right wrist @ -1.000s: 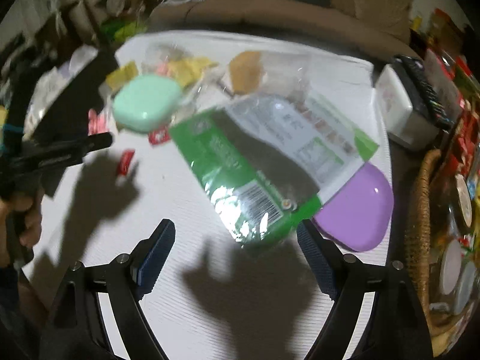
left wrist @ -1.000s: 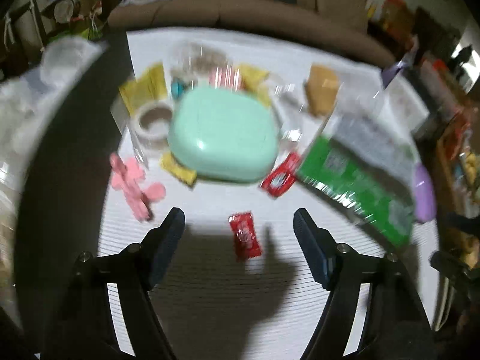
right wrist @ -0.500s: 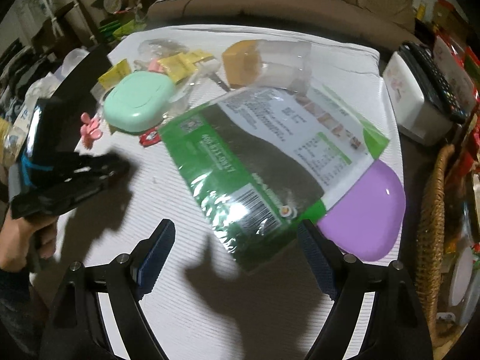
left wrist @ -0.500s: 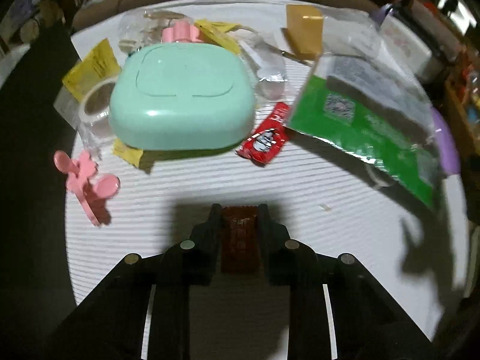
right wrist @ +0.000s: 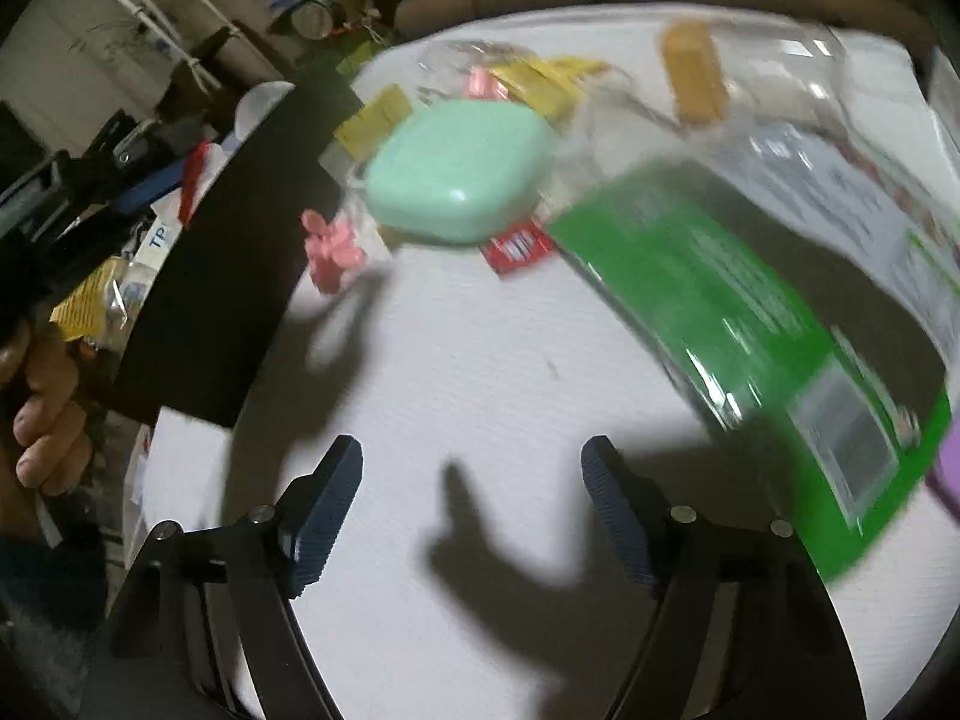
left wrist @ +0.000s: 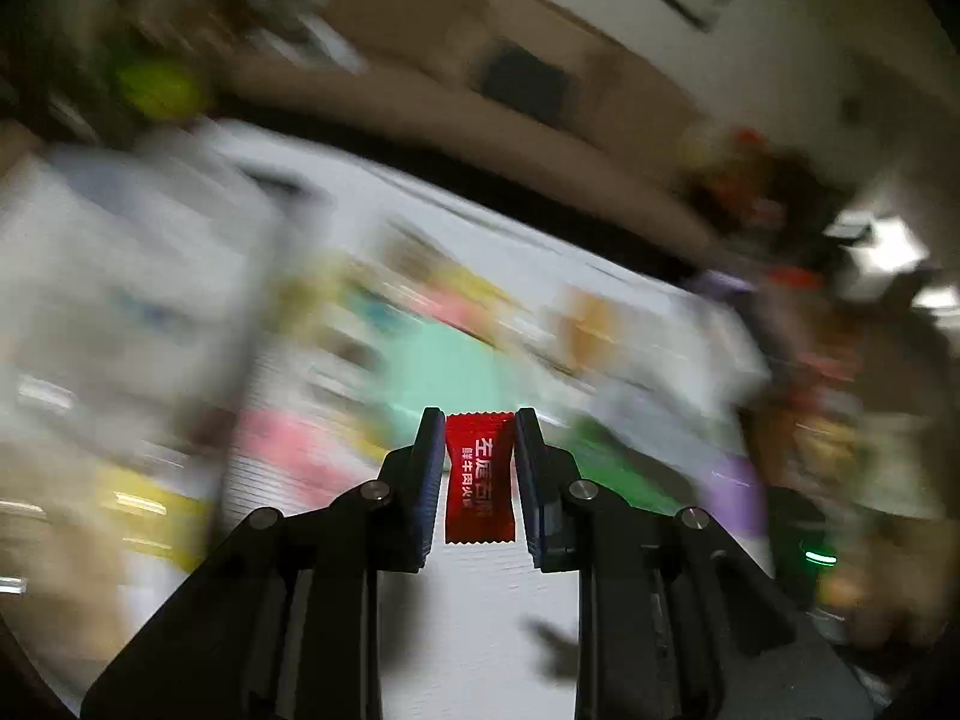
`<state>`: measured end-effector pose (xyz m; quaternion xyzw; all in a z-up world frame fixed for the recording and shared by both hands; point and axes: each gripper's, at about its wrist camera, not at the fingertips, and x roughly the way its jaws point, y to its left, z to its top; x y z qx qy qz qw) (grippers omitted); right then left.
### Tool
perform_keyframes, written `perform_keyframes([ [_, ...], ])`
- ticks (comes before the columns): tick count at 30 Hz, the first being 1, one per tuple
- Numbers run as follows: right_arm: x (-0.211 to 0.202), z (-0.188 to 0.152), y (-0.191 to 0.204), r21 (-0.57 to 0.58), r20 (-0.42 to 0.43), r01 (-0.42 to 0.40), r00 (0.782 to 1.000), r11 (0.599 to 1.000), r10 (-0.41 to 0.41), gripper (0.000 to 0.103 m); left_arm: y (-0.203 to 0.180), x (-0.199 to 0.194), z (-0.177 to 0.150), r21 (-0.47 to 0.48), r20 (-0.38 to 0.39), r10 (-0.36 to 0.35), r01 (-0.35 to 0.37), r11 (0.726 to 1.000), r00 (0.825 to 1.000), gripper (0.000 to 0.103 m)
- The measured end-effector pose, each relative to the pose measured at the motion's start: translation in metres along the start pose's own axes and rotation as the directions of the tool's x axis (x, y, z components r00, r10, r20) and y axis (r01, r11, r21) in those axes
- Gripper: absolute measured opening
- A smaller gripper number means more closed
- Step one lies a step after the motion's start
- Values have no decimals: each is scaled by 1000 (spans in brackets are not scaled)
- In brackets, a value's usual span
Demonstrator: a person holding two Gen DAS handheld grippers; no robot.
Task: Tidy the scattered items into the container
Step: 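Lift the red candy toward the black box with left while right grasps the red KFC tube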
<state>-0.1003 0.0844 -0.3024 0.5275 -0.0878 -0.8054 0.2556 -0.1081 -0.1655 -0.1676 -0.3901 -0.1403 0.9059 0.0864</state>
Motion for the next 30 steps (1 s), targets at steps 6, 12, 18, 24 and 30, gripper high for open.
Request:
perform_keyframes([
  [6, 43, 33, 14, -78, 67, 208, 977, 975, -203, 79, 13, -24, 12, -30, 97, 12, -10, 999, 995, 21],
  [12, 72, 72, -1, -102, 68, 347, 938, 932, -341, 79, 17, -54, 12, 21, 191, 149, -156, 988, 970, 21],
  [18, 87, 87, -5, -169, 43, 319, 948, 932, -317, 80, 37, -60, 14, 6, 186, 171, -175, 984, 968, 21],
  [24, 80, 68, -4, -228, 107, 302, 953, 926, -285, 65, 42, -74, 16, 8, 209, 172, -178, 984, 963, 21],
  [30, 67, 70, -5, -176, 117, 218, 973, 960, -199, 0, 37, -75, 17, 21, 208, 163, -171, 985, 964, 21],
])
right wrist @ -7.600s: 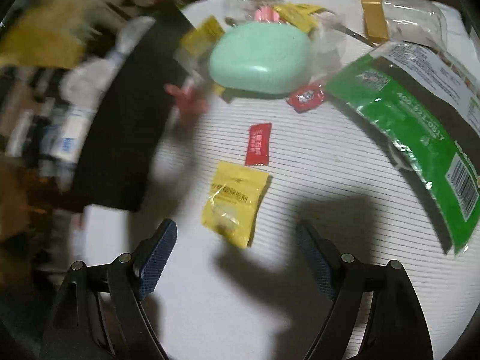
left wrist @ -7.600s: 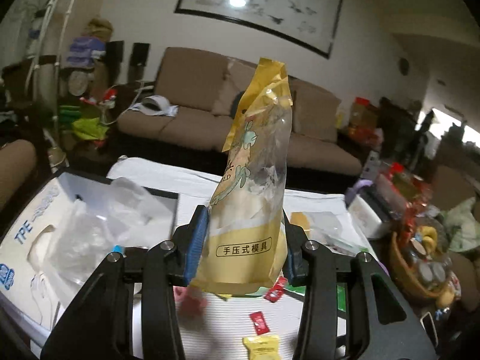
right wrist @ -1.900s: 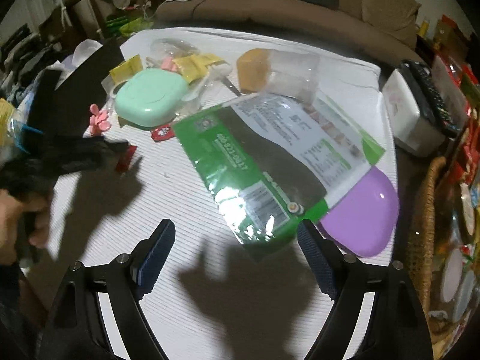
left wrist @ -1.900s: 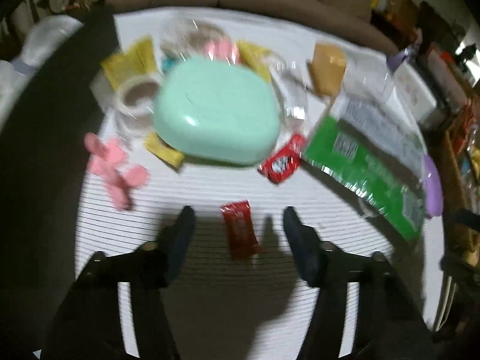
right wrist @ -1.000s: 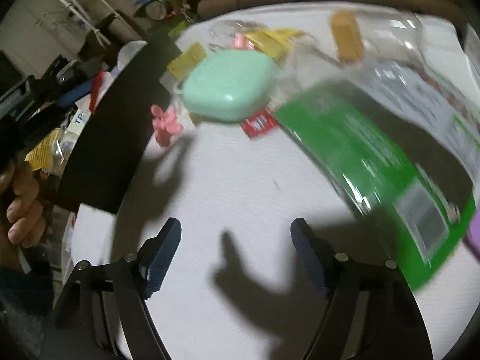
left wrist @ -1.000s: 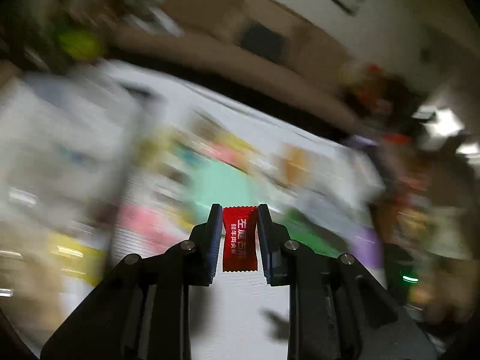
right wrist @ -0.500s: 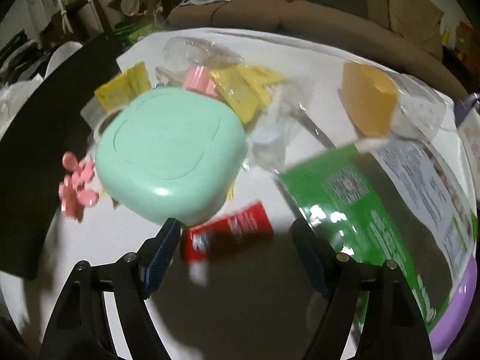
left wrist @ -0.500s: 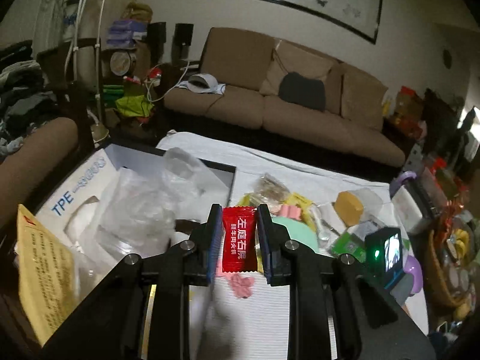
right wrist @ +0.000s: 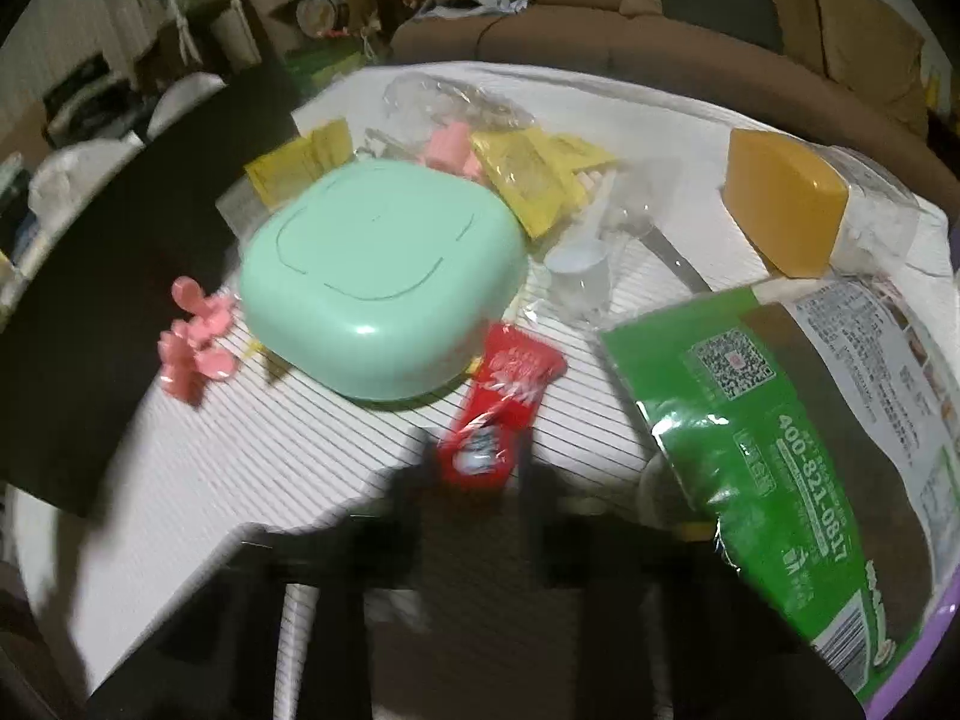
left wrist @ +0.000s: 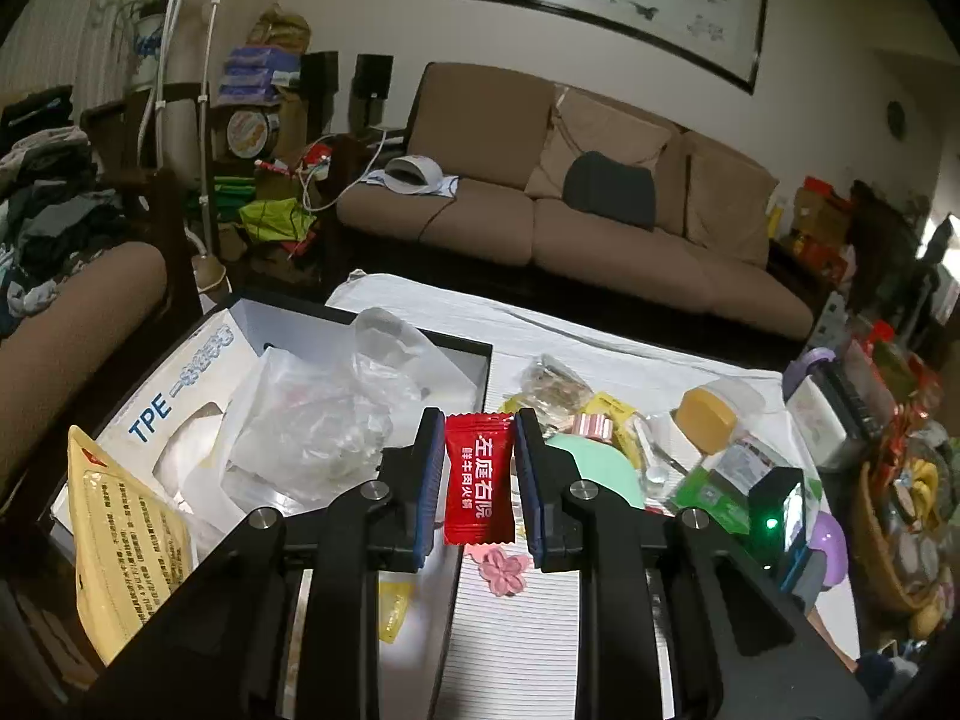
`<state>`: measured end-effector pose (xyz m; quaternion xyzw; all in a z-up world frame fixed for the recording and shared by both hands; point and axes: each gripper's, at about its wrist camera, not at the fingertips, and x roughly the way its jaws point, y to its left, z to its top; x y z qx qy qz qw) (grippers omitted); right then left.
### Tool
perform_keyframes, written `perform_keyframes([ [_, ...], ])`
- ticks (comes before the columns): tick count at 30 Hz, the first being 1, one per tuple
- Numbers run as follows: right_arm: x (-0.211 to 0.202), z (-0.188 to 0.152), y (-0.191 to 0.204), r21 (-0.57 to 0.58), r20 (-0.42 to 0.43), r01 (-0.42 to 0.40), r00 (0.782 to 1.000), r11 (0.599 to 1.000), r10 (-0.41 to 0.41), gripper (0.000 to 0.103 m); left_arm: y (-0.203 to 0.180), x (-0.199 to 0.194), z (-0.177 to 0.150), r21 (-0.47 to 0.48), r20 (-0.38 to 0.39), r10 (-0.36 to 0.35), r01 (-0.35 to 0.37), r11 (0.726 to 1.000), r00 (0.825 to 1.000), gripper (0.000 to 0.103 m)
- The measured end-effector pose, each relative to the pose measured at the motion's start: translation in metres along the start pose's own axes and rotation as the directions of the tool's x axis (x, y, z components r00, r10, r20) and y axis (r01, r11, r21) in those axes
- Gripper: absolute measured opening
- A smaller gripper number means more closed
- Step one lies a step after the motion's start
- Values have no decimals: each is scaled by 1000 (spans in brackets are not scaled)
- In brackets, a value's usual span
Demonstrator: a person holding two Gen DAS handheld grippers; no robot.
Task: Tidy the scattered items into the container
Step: 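Lift the red candy toward the black box with left while right grasps the red KFC tube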
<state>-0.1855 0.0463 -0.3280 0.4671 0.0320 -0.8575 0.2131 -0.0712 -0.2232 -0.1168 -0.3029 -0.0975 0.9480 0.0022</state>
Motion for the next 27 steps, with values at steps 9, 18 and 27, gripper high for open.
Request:
perform_keyframes([
  [9, -40, 8, 6, 65, 38, 23, 999, 998, -26, 3, -2, -1, 0, -2, -9, -9, 9, 1000, 1000, 21],
  [18, 22, 29, -3, 135, -87, 170, 983, 976, -160, 57, -6, 0, 0, 22, -16, 11, -11, 1000, 1000, 21],
  [27, -9, 15, -8, 178, 17, 129, 991, 975, -135, 24, -7, -3, 2, 36, -12, 13, -13, 999, 1000, 21],
])
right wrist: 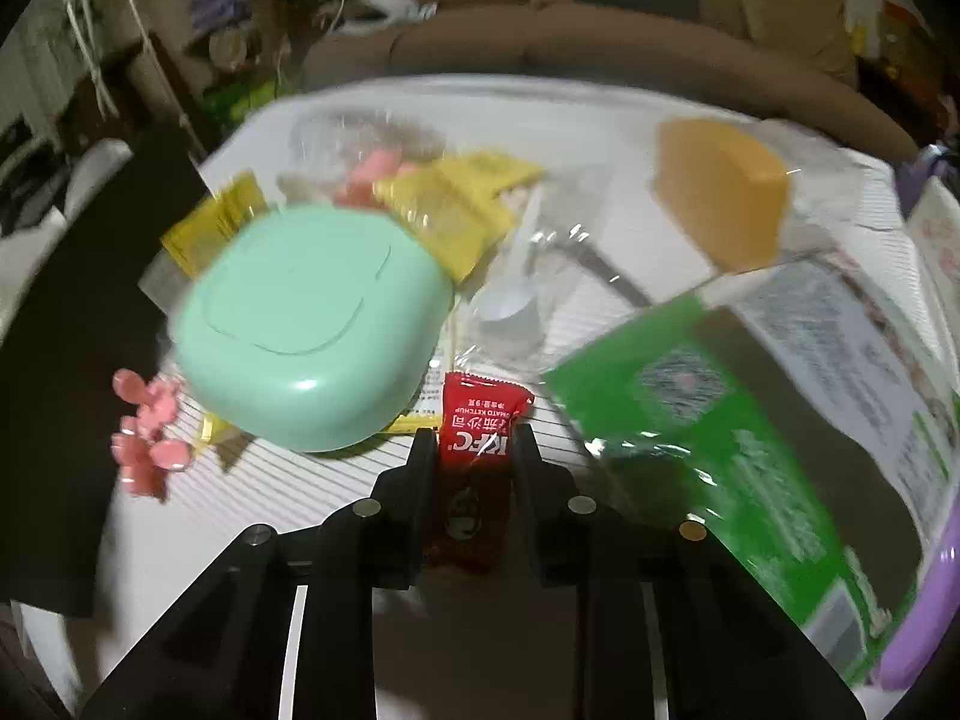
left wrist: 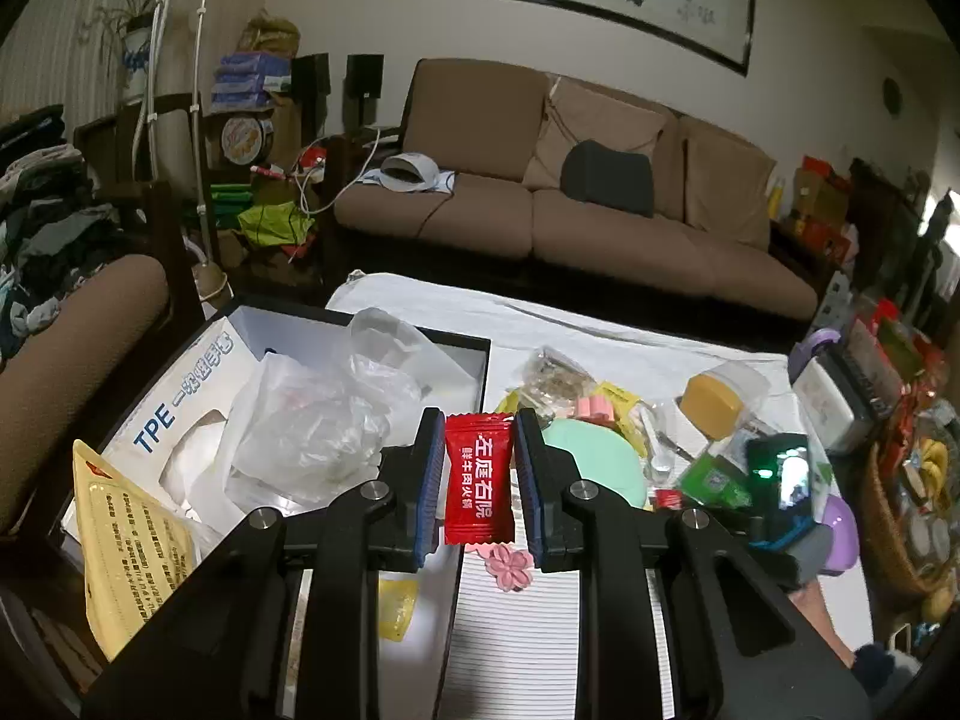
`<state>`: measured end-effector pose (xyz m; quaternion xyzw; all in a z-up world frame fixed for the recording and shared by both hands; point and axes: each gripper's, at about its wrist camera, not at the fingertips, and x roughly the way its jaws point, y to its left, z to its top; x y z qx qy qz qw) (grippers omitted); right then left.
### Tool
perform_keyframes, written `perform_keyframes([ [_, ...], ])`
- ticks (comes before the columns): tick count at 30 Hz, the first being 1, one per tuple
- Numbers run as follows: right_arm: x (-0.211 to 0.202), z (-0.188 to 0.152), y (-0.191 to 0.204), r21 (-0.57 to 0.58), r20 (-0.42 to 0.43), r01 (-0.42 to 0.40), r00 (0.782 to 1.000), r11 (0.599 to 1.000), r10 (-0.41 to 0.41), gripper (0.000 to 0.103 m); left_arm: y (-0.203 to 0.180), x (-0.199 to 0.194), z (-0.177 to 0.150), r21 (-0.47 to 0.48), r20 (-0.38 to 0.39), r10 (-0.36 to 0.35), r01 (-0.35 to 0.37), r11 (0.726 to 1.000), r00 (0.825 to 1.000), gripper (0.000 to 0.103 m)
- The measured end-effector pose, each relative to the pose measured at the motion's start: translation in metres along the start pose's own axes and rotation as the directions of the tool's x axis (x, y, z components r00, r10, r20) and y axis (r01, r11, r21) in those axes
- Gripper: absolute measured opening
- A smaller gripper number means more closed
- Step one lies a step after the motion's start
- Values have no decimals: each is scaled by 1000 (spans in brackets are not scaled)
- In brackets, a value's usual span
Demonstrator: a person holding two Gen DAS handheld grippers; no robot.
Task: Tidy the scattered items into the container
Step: 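Lift the red candy toward the black box with left while right grasps the red KFC tube, then drop the red candy into the black box with left while right drops the KFC tube in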
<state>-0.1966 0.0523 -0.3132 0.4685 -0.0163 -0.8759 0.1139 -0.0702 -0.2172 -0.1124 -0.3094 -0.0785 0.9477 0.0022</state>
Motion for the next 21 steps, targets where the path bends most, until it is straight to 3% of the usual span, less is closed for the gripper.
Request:
perform_keyframes([
  [7, -87, 8, 10, 16, 142, -110, 984, 994, 107, 24, 1, -8, 4, 7, 19, 13, -13, 1000, 1000, 21],
  [13, -157, 37, 68, -93, 233, -219, 944, 971, 235, 25, 13, -26, 13, 0, 59, 39, -39, 999, 997, 22],
  [16, -179, 49, 103, -148, 260, -260, 921, 954, 291, 25, 38, -41, 20, -24, 90, 124, -122, 992, 988, 22],
  [18, -187, 54, 125, -181, 268, -283, 907, 942, 324, 25, 69, -49, 22, -103, 83, 196, -187, 977, 977, 21],
  [21, -187, 59, 157, -213, 264, -314, 893, 925, 364, 25, 102, -55, 21, -158, 56, 173, -163, 974, 983, 22],
])
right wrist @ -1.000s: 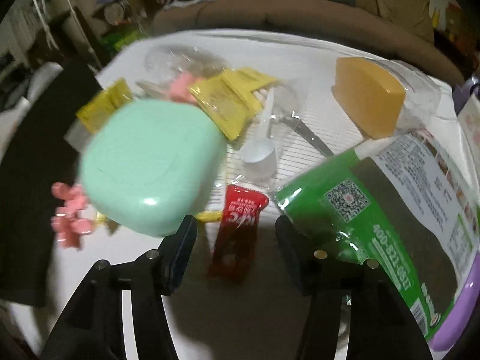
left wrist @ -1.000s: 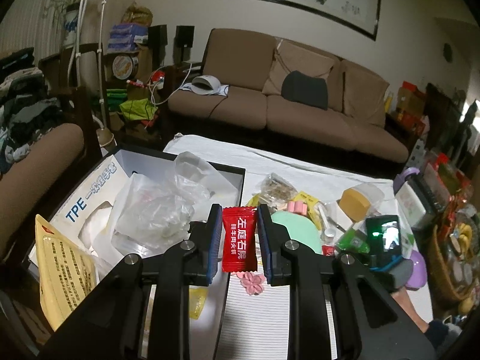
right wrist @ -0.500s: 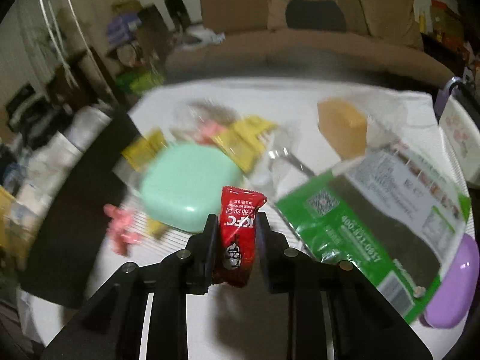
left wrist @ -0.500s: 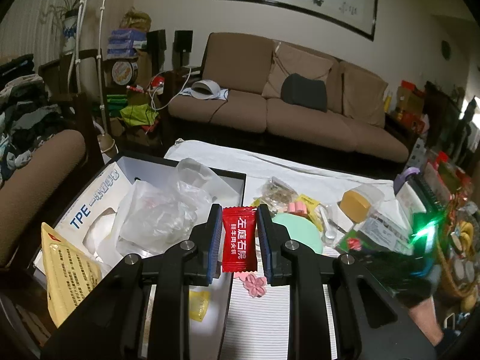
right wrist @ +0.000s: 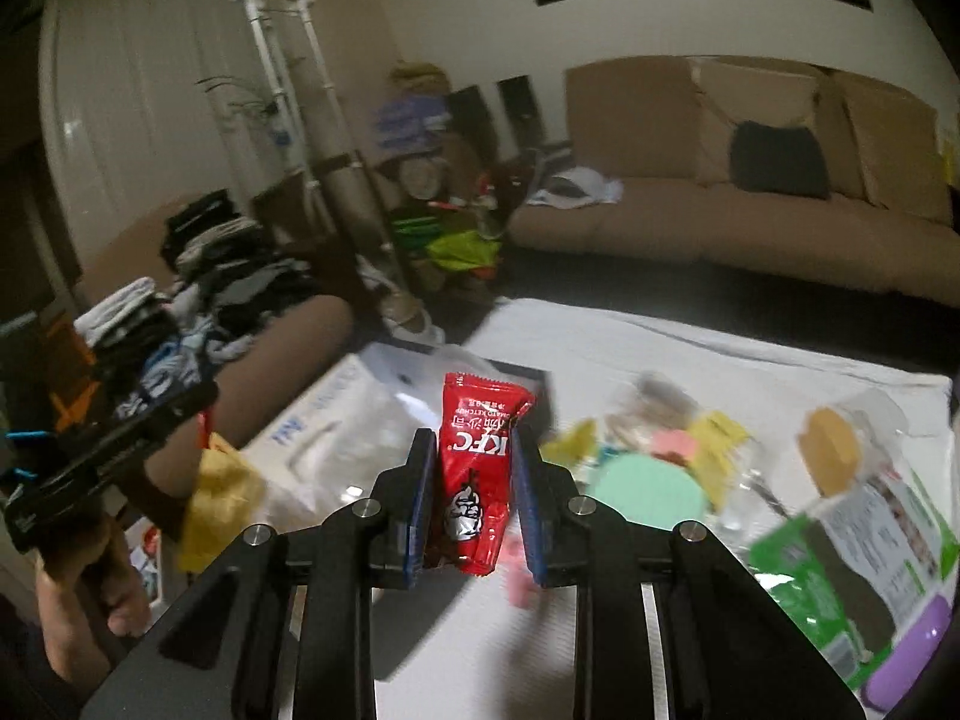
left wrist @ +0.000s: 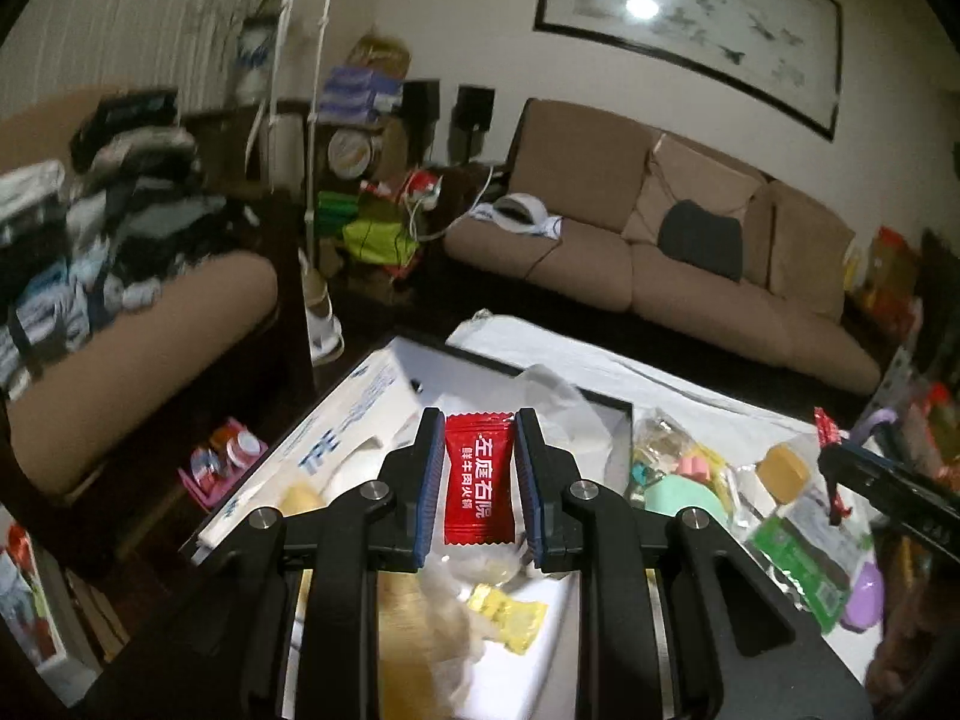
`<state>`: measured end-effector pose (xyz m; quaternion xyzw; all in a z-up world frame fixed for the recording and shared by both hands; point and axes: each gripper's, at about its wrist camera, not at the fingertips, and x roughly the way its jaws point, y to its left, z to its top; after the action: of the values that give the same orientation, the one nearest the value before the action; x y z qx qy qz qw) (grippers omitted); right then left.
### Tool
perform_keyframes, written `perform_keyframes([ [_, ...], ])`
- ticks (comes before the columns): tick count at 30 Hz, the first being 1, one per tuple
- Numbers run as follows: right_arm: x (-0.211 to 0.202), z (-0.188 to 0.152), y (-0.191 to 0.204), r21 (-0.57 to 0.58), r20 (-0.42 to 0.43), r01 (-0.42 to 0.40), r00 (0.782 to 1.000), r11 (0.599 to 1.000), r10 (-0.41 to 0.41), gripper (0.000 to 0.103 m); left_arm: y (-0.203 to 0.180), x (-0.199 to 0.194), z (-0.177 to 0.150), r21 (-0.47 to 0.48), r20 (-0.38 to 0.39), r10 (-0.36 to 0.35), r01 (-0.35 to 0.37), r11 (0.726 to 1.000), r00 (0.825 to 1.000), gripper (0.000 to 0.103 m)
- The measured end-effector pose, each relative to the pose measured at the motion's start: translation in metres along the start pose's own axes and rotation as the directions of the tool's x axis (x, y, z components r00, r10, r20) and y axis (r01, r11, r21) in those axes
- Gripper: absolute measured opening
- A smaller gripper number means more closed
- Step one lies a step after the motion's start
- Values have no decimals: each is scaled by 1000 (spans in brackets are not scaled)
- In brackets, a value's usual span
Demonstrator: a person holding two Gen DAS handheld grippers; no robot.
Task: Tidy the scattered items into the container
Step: 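Drop the red candy into the black box with left while right drops the KFC tube in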
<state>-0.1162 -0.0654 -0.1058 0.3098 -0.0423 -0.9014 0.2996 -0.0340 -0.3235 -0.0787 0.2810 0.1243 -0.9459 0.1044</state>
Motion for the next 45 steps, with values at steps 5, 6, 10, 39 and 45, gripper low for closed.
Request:
perform_keyframes([
  [5, 37, 0, 41, -26, -47, -59, 997, 998, 58, 25, 32, -2, 0, -59, -23, -65, 64, 996, 998, 22],
  [6, 46, -2, 48, -27, -63, -73, 995, 997, 71, 25, 34, -2, -1, -62, -28, -77, 75, 995, 997, 22],
  [10, 74, -11, 71, -20, -127, -119, 985, 993, 116, 25, 41, 4, -6, -87, -51, -105, 101, 991, 993, 22],
  [39, -88, -80, -153, 137, -218, 317, 934, 938, -284, 88, -107, 14, -29, 127, -128, -319, 335, 934, 939, 103],
  [45, -101, -127, -211, 229, -264, 377, 911, 897, -316, 88, -166, 64, -72, 171, -366, -235, 313, 934, 900, 103],
])
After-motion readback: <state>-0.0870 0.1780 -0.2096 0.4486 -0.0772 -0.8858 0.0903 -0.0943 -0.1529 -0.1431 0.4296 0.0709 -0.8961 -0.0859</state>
